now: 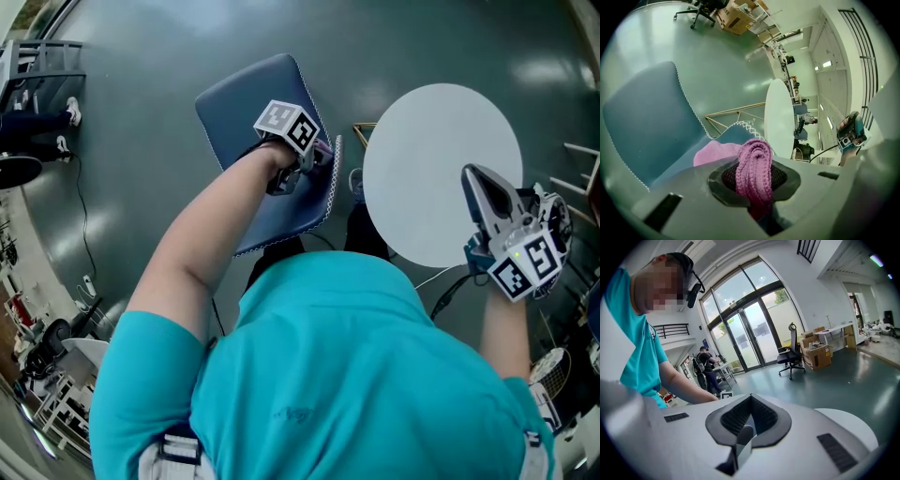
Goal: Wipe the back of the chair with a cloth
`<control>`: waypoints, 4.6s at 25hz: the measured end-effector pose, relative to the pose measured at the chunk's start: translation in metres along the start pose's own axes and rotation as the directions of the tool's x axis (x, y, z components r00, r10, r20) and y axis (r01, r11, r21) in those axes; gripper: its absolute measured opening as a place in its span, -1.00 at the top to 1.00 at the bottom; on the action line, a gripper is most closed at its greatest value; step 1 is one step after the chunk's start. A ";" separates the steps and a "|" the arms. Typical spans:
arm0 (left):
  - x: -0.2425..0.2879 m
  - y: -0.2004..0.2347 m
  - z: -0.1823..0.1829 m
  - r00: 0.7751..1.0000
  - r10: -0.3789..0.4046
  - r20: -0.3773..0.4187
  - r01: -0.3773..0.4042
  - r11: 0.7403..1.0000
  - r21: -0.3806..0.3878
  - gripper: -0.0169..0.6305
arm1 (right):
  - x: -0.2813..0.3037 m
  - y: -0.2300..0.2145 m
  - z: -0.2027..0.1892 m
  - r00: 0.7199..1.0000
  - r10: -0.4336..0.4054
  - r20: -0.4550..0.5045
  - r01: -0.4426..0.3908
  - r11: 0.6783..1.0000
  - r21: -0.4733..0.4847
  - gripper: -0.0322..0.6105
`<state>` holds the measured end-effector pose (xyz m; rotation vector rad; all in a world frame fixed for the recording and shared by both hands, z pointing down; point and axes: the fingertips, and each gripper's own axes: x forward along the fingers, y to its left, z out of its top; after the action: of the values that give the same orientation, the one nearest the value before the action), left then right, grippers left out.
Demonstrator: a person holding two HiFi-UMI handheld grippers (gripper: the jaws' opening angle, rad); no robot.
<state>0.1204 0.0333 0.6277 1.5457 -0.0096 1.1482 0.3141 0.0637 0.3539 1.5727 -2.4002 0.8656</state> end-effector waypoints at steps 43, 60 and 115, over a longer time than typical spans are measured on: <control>-0.203 0.183 -0.161 0.912 0.393 0.118 -0.409 0.859 0.308 0.77 | 0.202 0.181 0.039 0.966 0.227 -0.123 -0.242 0.962 -0.124 0.93; -0.121 0.220 -0.208 0.780 0.465 -0.419 -0.366 0.882 0.297 0.77 | 0.196 0.073 -0.002 0.947 0.283 -0.153 -0.291 0.956 -0.034 0.93; -0.038 0.237 -0.181 0.817 0.308 -0.488 -0.307 0.948 0.085 0.77 | 0.201 0.015 -0.020 0.957 0.242 -0.160 -0.241 0.970 0.020 0.93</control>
<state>-0.1494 0.0664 0.7566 1.2340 0.0899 1.7857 0.2085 -0.0809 0.4488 1.1730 -2.5062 0.9935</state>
